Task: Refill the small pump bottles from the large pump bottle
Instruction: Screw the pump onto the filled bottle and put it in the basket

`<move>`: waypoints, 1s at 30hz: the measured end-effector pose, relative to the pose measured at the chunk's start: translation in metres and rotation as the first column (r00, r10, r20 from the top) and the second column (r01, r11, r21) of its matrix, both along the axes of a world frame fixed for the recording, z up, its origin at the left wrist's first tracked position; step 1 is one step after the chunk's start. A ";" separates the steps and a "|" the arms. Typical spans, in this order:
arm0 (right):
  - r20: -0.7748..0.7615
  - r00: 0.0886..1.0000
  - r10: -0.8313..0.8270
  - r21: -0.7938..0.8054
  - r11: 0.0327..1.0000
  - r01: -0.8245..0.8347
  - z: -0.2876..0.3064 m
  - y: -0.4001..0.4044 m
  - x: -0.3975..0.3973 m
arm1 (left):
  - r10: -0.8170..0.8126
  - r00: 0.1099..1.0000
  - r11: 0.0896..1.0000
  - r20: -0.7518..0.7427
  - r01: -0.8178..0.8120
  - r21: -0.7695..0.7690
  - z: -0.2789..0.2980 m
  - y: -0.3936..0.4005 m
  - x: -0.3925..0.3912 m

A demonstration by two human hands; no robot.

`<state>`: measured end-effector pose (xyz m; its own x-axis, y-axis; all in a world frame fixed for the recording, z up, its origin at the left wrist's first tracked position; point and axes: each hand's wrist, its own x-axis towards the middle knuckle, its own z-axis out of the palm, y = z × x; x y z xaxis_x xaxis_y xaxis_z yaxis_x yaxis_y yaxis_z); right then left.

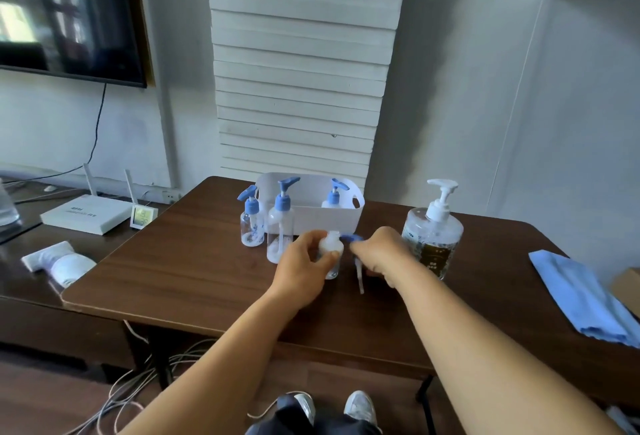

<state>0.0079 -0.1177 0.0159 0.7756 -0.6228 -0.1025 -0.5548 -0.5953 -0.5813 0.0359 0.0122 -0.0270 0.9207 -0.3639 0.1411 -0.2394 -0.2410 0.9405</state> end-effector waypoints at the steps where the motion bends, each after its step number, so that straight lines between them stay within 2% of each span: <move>1: 0.104 0.995 -0.001 0.022 1.000 -0.001 0.004 -0.001 -0.002 | -0.005 1.000 1.000 0.000 0.005 -0.002 -0.001 0.000 0.001; 3: 0.367 0.930 0.014 0.030 0.999 -0.027 0.012 -0.002 -0.004 | -0.013 1.000 1.000 0.013 0.013 -0.002 -0.003 0.000 0.001; 5: 0.622 0.782 0.032 0.041 0.996 -0.074 0.021 0.000 -0.008 | -0.023 0.999 1.000 0.035 0.023 0.003 -0.005 -0.001 0.001; 6: 0.701 0.711 0.051 0.041 0.993 -0.112 0.025 0.001 -0.009 | -0.027 0.999 1.000 0.043 0.027 0.005 -0.005 -0.002 0.001; 8: 0.775 0.624 0.099 0.041 0.978 -0.206 0.028 0.004 -0.011 | -0.035 0.998 0.999 0.052 0.034 0.015 -0.007 -0.002 0.001; 11: 0.807 0.576 0.131 0.061 0.951 -0.303 0.022 0.005 -0.010 | -0.041 0.998 0.999 0.055 0.041 0.011 -0.009 -0.001 0.002; 18: 0.792 0.580 0.190 0.032 0.936 -0.350 0.012 0.003 -0.006 | -0.057 0.995 0.998 0.077 0.057 0.007 -0.011 0.000 0.003; 25: 0.616 0.739 0.273 0.072 0.915 -0.397 0.005 0.002 -0.004 | -0.070 0.994 0.997 0.082 0.072 -0.024 -0.013 0.000 0.004; 30: 0.544 0.783 0.302 0.155 0.881 -0.448 -0.001 0.005 -0.009 | -0.083 0.992 0.995 0.098 0.087 -0.038 -0.011 0.001 0.002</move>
<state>-0.0009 -0.1123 0.0152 0.9303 -0.2767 0.2408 0.0833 -0.4799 -0.8734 0.0376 0.0133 -0.0384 0.8681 -0.4320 0.2444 -0.3470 -0.1761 0.9212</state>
